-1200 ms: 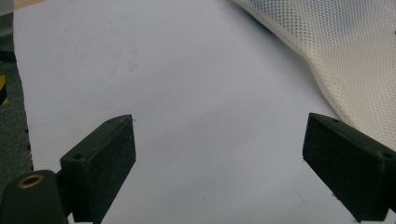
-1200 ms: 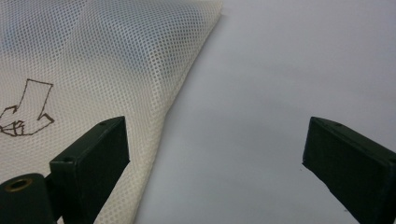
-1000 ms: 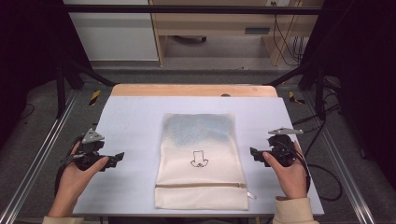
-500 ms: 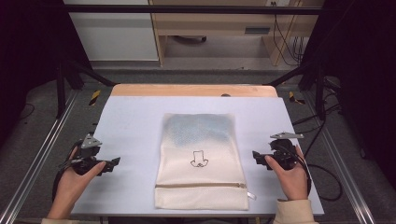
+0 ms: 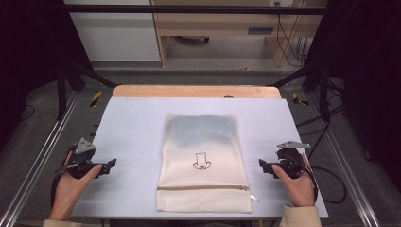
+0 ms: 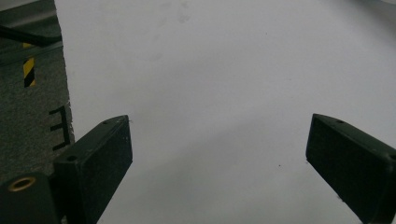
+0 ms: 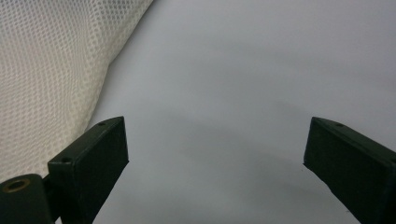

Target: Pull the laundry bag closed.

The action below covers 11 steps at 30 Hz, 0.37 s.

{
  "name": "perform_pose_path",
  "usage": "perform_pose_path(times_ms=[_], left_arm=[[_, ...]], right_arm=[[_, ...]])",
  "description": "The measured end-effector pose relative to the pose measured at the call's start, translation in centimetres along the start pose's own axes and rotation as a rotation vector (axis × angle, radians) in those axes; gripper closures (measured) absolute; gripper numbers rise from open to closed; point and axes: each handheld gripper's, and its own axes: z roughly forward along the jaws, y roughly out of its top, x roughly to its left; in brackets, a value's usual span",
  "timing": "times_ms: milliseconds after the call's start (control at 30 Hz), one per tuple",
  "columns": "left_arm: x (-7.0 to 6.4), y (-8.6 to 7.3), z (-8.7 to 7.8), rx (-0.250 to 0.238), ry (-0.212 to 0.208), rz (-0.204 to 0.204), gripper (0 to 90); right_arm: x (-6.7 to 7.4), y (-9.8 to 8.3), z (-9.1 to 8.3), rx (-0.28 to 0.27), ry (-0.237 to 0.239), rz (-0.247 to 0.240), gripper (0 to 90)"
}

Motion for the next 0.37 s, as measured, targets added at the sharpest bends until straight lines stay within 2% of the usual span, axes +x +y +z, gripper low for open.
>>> perform_pose_path(times_ms=[67,133,233,267,367], left_arm=[[0.1,0.0,-0.1,-0.012,0.001,0.004,7.1],[0.1,-0.1,0.0,-0.009,0.0,0.0,6.6],[0.1,-0.3,0.1,-0.001,-0.003,0.015,6.1],[0.1,-0.3,0.1,-0.008,-0.005,0.009,5.9],[-0.1,-0.2,0.2,-0.016,-0.011,0.024,5.0]], right_arm=[[0.0,-0.4,0.1,-0.01,0.009,-0.007,6.9],[0.0,-0.8,0.2,-0.008,0.004,-0.011,6.9],[0.0,-1.4,0.5,-0.001,0.008,-0.021,6.9],[0.0,-1.5,0.5,0.001,0.008,-0.016,6.8],[0.2,-1.5,0.3,-0.015,0.003,-0.012,6.2]])
